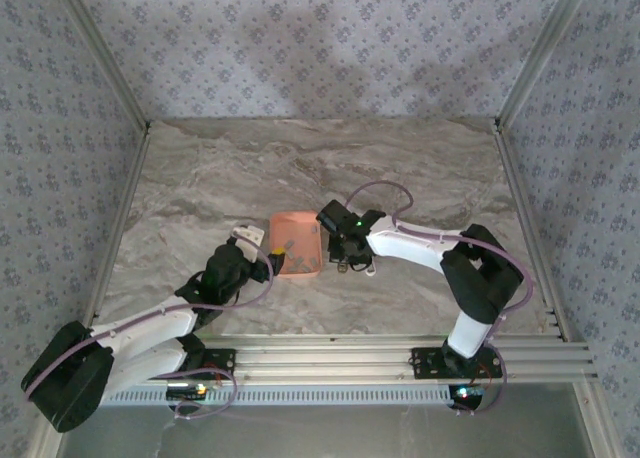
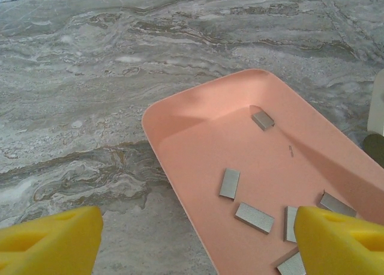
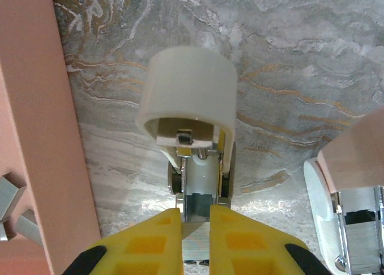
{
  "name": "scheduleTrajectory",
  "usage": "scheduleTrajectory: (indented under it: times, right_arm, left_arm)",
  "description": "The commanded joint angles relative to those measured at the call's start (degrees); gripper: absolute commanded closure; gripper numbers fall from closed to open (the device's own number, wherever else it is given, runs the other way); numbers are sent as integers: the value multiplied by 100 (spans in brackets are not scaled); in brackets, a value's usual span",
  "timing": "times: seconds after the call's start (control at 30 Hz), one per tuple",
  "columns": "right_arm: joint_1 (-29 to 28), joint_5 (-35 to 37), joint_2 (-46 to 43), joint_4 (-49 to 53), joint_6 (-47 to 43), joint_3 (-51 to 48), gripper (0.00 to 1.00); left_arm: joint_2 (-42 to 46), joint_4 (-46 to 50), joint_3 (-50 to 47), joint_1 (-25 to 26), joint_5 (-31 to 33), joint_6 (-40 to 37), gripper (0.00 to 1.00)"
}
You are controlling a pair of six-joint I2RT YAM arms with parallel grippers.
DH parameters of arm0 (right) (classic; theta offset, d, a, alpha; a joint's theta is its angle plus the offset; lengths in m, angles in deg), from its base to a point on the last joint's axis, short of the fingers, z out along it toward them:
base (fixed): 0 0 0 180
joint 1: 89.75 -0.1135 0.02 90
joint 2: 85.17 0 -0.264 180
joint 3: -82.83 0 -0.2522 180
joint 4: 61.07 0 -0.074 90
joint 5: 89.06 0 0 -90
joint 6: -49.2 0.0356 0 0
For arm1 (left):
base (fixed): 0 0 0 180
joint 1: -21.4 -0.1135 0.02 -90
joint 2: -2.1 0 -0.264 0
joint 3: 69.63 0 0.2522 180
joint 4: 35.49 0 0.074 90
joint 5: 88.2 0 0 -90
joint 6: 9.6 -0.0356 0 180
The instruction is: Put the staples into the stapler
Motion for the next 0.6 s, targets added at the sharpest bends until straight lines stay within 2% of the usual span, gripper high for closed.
scheduleTrajectory:
  times: [0.0,0.57]
  right_arm:
    - [11,236,81,263,-78,165,87]
    - [-109,345,344,650,-203,349,87]
  left_arm:
    - [-13,-183,203,-35,-76,-57,17]
    - [87,-112,151,-37,-39,-50,17]
